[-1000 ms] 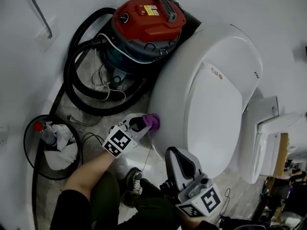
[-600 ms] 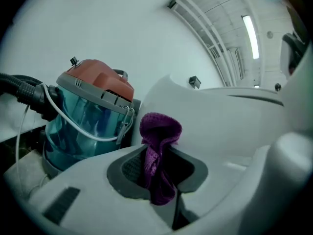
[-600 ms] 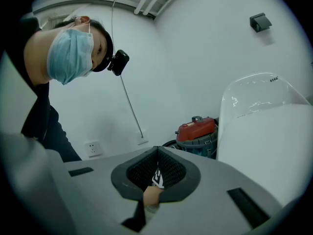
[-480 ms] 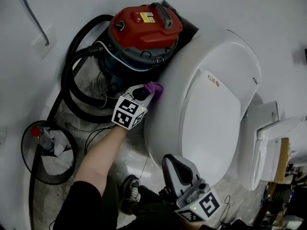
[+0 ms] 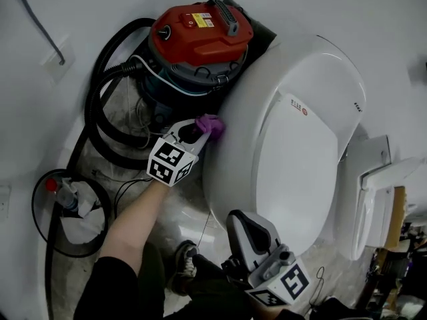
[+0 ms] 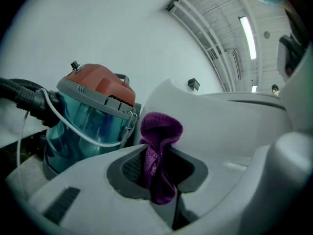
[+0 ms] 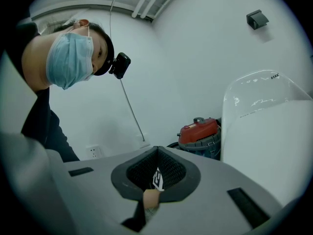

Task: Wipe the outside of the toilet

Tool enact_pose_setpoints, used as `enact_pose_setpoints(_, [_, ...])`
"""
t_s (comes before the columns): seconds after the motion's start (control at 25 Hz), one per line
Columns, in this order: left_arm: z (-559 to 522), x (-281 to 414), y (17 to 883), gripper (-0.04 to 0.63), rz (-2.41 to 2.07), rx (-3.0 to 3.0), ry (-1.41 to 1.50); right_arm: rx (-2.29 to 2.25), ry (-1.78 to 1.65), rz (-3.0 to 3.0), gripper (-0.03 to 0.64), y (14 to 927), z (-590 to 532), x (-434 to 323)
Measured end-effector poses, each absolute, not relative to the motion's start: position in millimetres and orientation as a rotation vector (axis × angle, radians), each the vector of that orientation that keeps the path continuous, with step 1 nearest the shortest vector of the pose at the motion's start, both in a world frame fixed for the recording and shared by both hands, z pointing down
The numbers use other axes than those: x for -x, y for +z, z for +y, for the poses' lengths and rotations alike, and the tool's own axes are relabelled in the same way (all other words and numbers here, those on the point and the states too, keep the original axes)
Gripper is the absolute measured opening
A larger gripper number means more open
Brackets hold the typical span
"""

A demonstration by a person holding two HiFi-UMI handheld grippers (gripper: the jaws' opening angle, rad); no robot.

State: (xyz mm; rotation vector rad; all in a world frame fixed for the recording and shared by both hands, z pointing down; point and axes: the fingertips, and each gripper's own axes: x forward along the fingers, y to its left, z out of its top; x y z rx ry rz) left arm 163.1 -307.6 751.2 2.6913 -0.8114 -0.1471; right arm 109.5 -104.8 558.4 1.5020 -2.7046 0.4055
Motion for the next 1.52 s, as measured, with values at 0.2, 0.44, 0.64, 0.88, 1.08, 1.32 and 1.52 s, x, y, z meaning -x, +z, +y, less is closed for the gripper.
enact_pose_setpoints(0.2, [-237, -143, 763, 0.078, -0.720, -2.744, -0.135, -1.529, 0.409, -2.705, -0.002, 556, -103, -99])
enact_pose_setpoints(0.44, [-141, -148, 785, 0.078, -0.384, -2.815, -0.052, -1.546, 0.387, -2.684, -0.002, 559, -92, -84])
enact_pose_setpoints(0.64, [-76, -158, 805, 0.080, -0.110, -2.794, 0.018, -1.581, 0.393, -2.640, -0.002, 564, -82, -86])
enact_pose_setpoints(0.88, [-61, -175, 818, 0.080, -0.073, -2.784, 0.051, -1.637, 0.394, -2.595, -0.002, 563, -78, -102])
enact_pose_setpoints(1.08, [-72, -180, 822, 0.080, -0.112, -2.794, 0.031, -1.641, 0.405, -2.591, -0.002, 566, -82, -110])
enact_pose_setpoints(1.32, [-100, -179, 825, 0.080, -0.219, -2.832, 0.044, -1.604, 0.426, -2.631, -0.002, 568, -92, -113])
enact_pose_setpoints(1.52, [-165, -169, 827, 0.080, -0.486, -2.706, -0.034, -1.578, 0.446, -2.654, -0.002, 571, -98, -118])
